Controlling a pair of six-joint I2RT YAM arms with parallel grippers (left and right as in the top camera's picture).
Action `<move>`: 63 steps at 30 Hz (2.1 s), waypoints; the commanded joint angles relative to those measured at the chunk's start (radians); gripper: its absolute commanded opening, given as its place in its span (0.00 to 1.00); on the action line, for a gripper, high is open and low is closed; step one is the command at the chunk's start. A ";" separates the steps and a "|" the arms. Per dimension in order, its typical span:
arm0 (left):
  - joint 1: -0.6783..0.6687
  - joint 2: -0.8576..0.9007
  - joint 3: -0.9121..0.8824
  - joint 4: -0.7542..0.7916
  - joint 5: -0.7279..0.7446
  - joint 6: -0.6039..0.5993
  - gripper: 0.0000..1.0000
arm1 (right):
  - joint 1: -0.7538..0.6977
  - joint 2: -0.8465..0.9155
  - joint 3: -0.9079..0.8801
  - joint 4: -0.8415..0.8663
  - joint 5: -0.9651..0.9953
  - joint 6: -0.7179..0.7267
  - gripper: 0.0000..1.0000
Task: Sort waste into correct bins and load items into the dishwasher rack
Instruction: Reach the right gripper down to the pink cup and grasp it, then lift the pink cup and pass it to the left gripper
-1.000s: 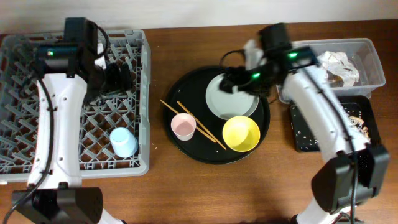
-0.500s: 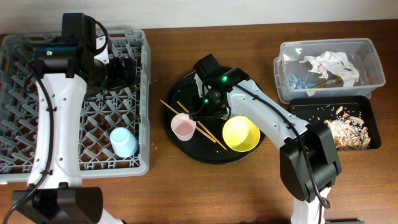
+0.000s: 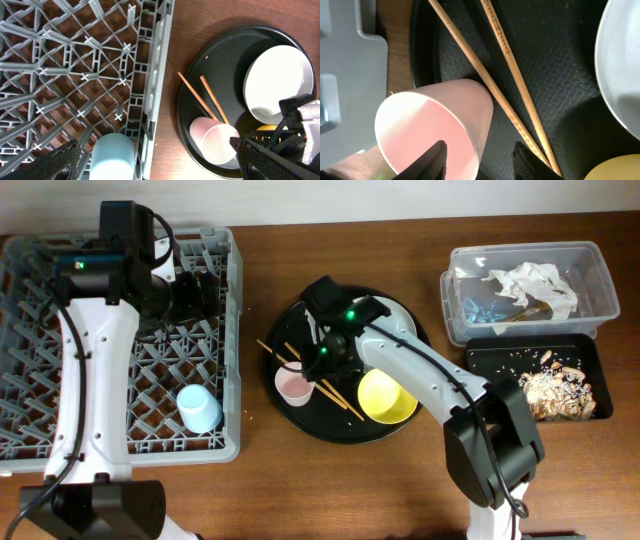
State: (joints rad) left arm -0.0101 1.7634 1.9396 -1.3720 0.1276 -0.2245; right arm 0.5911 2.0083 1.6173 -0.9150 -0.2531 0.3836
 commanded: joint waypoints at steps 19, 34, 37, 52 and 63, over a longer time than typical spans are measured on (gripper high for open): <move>-0.002 -0.010 0.008 0.020 0.222 0.017 0.99 | -0.151 -0.180 -0.015 0.097 -0.301 -0.009 0.04; -0.003 -0.008 -0.044 0.123 1.204 0.272 0.99 | -0.323 -0.247 -0.031 0.428 -0.952 -0.012 0.04; -0.003 -0.008 -0.109 0.127 1.262 0.322 0.99 | -0.323 -0.247 -0.031 0.477 -1.011 -0.011 0.04; -0.027 -0.008 -0.304 0.183 1.447 0.357 0.78 | -0.223 -0.246 -0.031 0.486 -0.770 0.003 0.04; -0.048 -0.008 -0.304 0.186 1.447 0.357 0.84 | -0.158 -0.233 -0.031 0.509 -0.646 0.019 0.04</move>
State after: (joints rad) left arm -0.0177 1.7634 1.6394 -1.1847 1.5246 0.1158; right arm 0.3927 1.7554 1.5902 -0.4202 -1.0058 0.3969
